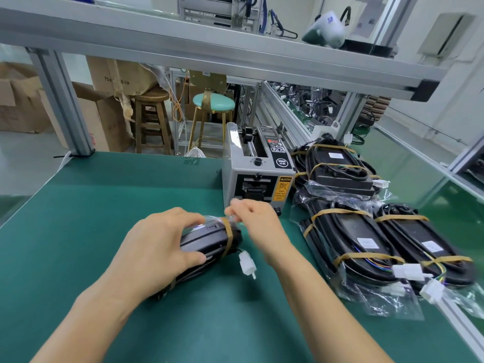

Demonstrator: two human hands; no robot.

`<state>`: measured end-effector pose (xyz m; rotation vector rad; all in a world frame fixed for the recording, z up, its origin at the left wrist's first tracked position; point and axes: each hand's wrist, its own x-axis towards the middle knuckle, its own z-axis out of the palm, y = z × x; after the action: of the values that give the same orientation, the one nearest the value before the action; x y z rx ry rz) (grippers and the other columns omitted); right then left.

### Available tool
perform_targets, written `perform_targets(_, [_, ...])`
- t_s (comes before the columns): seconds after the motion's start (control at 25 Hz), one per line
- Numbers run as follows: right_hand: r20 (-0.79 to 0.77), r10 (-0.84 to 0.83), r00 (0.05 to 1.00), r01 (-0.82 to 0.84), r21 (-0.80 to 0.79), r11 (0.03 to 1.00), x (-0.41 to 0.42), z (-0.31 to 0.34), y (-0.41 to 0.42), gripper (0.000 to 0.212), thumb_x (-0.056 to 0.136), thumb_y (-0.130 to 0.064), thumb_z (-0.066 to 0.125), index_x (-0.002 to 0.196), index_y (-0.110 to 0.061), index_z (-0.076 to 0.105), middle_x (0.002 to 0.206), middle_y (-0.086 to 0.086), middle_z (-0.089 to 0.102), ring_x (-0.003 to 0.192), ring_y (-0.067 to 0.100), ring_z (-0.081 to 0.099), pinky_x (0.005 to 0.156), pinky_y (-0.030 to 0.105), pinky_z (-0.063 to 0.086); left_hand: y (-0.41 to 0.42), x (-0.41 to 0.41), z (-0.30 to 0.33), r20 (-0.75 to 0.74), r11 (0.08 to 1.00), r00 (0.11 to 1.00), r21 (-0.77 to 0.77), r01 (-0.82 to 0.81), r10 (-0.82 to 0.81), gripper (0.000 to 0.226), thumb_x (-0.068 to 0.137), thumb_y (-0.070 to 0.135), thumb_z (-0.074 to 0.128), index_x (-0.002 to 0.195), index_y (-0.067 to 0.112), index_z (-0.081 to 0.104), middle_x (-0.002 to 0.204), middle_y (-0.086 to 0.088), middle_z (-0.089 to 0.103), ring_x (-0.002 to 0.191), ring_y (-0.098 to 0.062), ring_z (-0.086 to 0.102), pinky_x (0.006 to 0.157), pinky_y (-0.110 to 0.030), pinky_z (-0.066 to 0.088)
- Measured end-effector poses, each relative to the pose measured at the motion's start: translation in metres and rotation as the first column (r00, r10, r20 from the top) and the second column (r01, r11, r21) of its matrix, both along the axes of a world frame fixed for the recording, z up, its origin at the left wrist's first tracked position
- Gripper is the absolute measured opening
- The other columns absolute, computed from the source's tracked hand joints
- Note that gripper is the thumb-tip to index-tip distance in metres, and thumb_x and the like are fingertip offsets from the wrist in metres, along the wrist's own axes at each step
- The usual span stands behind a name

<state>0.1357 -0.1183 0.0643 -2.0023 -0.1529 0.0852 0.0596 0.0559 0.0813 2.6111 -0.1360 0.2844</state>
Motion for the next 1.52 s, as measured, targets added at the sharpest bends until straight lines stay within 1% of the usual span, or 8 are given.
perform_targets(0.24, [-0.168, -0.530, 0.831, 0.555, 0.325, 0.766, 0.028, -0.017, -0.022, 0.015, 0.090, -0.013, 0.060, 0.083, -0.004, 0.069, 0.067, -0.004, 0.055, 0.064, 0.010, 0.044, 0.057, 0.013, 0.042, -0.002, -0.002, -0.011, 0.060, 0.982, 0.988, 0.113, -0.148, 0.142, 0.044, 0.063, 0.033, 0.079, 0.104, 0.039, 0.062, 0.099, 0.021, 0.059, 0.090, -0.009, 0.054, 0.066, -0.026, 0.038])
perform_targets(0.44, [-0.220, -0.585, 0.781, 0.623, 0.351, 0.699, 0.049, -0.014, -0.012, 0.015, 0.086, -0.019, 0.070, 0.073, -0.025, 0.067, 0.083, -0.008, 0.068, 0.089, 0.015, 0.062, 0.083, 0.029, 0.046, -0.005, -0.003, -0.011, 0.066, 0.981, 0.983, 0.080, -0.179, 0.174, 0.043, 0.062, 0.031, 0.080, 0.101, 0.040, 0.064, 0.096, 0.021, 0.061, 0.087, -0.011, 0.056, 0.064, -0.026, 0.039])
perform_targets(0.76, [-0.345, -0.605, 0.718, 0.696, 0.377, 0.611, 0.058, -0.008, 0.002, 0.019, 0.081, -0.015, 0.075, 0.067, -0.021, 0.063, 0.081, 0.003, 0.067, 0.078, 0.022, 0.061, 0.073, 0.033, 0.052, -0.006, -0.005, -0.012, 0.063, 0.975, 0.979, 0.096, -0.200, 0.195, 0.044, 0.065, 0.034, 0.078, 0.106, 0.042, 0.061, 0.100, 0.022, 0.059, 0.090, -0.008, 0.054, 0.065, -0.025, 0.037])
perform_targets(0.84, [-0.425, -0.572, 0.701, 0.712, 0.393, 0.582, 0.053, 0.000, 0.003, 0.022, 0.082, -0.014, 0.073, 0.067, -0.018, 0.057, 0.074, 0.003, 0.058, 0.061, 0.019, 0.049, 0.056, 0.030, 0.045, -0.005, -0.005, -0.012, 0.058, 0.975, 0.979, 0.094, -0.202, 0.197, 0.044, 0.065, 0.035, 0.077, 0.106, 0.042, 0.061, 0.100, 0.022, 0.059, 0.091, -0.008, 0.054, 0.065, -0.025, 0.037])
perform_targets(0.96, [-0.438, -0.348, 0.829, 0.540, 0.462, 0.703, 0.025, 0.013, 0.001, 0.015, 0.084, -0.023, 0.071, 0.075, -0.020, 0.060, 0.076, -0.005, 0.056, 0.063, 0.009, 0.048, 0.056, 0.022, 0.030, -0.004, -0.005, -0.012, 0.054, 0.975, 0.977, 0.079, -0.210, 0.206, 0.044, 0.065, 0.036, 0.076, 0.106, 0.043, 0.061, 0.099, 0.022, 0.059, 0.090, -0.007, 0.053, 0.065, -0.024, 0.037])
perform_targets(1.12, [-0.247, 0.112, 0.963, 0.024, 0.491, 0.871, -0.035, 0.008, 0.021, 0.011, 0.080, -0.026, 0.074, 0.069, -0.027, 0.076, 0.116, -0.022, 0.055, 0.110, -0.015, 0.049, 0.081, 0.015, 0.032, -0.003, -0.001, -0.012, 0.037, 0.968, 0.971, 0.078, -0.238, 0.235, 0.043, 0.066, 0.039, 0.074, 0.107, 0.044, 0.059, 0.098, 0.021, 0.058, 0.085, -0.005, 0.048, 0.066, -0.023, 0.034])
perform_targets(1.28, [-0.222, 0.024, 0.975, 0.089, 0.484, 0.871, -0.047, -0.009, 0.027, 0.016, 0.084, -0.016, 0.071, 0.069, -0.018, 0.078, 0.139, -0.011, 0.046, 0.127, -0.004, 0.043, 0.103, 0.026, 0.032, -0.004, -0.004, -0.014, 0.044, 0.971, 0.972, 0.059, -0.233, 0.231, 0.044, 0.066, 0.038, 0.075, 0.107, 0.044, 0.059, 0.097, 0.019, 0.058, 0.090, -0.006, 0.052, 0.069, -0.024, 0.040])
perform_targets(1.52, [-0.215, 0.013, 0.976, 0.098, 0.496, 0.863, -0.045, -0.011, 0.027, 0.014, 0.083, -0.014, 0.071, 0.071, -0.015, 0.077, 0.136, -0.009, 0.049, 0.122, -0.006, 0.046, 0.100, 0.024, 0.034, -0.006, -0.004, -0.013, 0.051, 0.971, 0.972, 0.057, -0.234, 0.231, 0.042, 0.067, 0.035, 0.074, 0.106, 0.042, 0.059, 0.096, 0.018, 0.058, 0.090, -0.006, 0.052, 0.069, -0.024, 0.040])
